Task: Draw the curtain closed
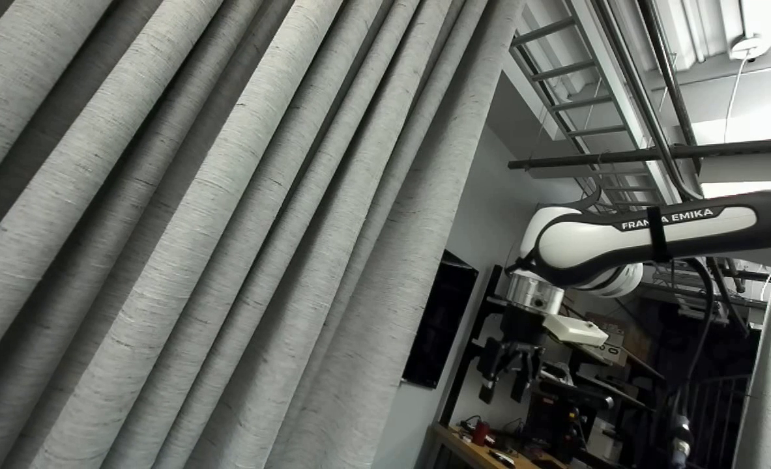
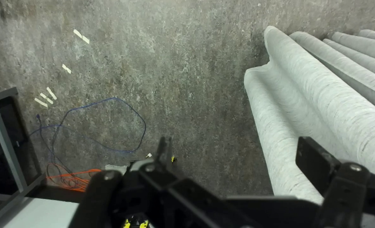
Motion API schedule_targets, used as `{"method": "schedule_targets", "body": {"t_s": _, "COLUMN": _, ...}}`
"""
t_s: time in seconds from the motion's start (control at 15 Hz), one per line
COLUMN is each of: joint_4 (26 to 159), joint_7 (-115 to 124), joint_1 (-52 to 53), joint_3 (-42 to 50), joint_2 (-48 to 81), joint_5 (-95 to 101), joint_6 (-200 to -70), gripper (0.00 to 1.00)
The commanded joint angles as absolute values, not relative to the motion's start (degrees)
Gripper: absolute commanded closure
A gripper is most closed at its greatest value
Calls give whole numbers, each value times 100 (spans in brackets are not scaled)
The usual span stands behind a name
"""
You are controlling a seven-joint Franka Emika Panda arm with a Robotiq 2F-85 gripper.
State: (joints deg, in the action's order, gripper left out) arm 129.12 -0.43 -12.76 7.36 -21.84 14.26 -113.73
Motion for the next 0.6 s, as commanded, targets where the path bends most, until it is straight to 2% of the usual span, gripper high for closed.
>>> {"method": "schedule_targets", "body": {"t_s": 0.0, "joint_4": 12815, "joint_7": -431, "joint_1": -992, "joint_3": 913, "joint_2": -2166, "joint_5": 930, "joint_6": -11636, "gripper": 0}}
{"method": "schedule_targets", "body": {"t_s": 0.53, "joint_4": 12658, "joint_7": -990, "joint_1": -558, "joint_3": 1051, "joint_2": -2148, "joint_5": -519, "joint_6": -12770, "gripper": 0}}
